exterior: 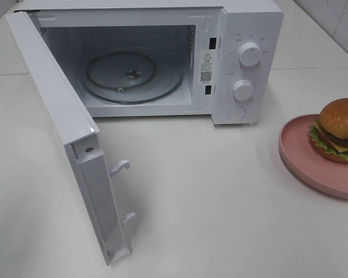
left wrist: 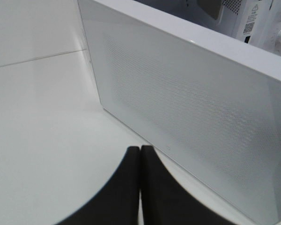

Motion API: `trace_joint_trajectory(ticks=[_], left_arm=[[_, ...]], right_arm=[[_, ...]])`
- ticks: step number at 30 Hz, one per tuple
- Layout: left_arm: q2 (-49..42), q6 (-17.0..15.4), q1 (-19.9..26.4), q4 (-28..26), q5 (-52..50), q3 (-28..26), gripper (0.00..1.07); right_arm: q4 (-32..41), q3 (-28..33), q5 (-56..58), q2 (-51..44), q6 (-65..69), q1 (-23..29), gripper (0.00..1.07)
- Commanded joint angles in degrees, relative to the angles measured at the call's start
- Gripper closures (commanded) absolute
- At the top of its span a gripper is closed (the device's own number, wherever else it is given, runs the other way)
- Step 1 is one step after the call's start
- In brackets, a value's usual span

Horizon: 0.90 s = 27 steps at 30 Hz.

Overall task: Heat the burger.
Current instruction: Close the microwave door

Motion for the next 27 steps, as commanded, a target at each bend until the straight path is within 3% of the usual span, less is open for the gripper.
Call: trace_joint_trajectory(ticks=[1, 8, 9, 15, 27], left_arm=[[8.8, 0.4, 0.2, -0.1, -7.2, -0.4, 1.06], [18.0, 3.9, 0.2, -0.1, -14.6, -0.4, 1.06], [24.3, 4.6, 0.2, -0.2, -19.5, -0.6, 1.06], [34.2, 4.5, 0.2, -0.3, -29.0, -0.9, 1.06], [46.0, 2.6, 0.2, -0.4, -33.1, -4.6, 1.06]], right_arm=[[0.0, 0.1, -0.6, -1.5, -1.0, -0.3, 0.52], [0.0, 0.1, -0.6, -1.5, -1.0, -0.3, 0.52], [0.0, 0.1, -0.6, -1.5, -1.0, -0.3, 0.52], [0.0, 0.1, -0.6, -1.5, -0.9, -0.3, 0.52], [0.0, 0.1, -0.6, -1.5, -0.9, -0.3, 0.52]])
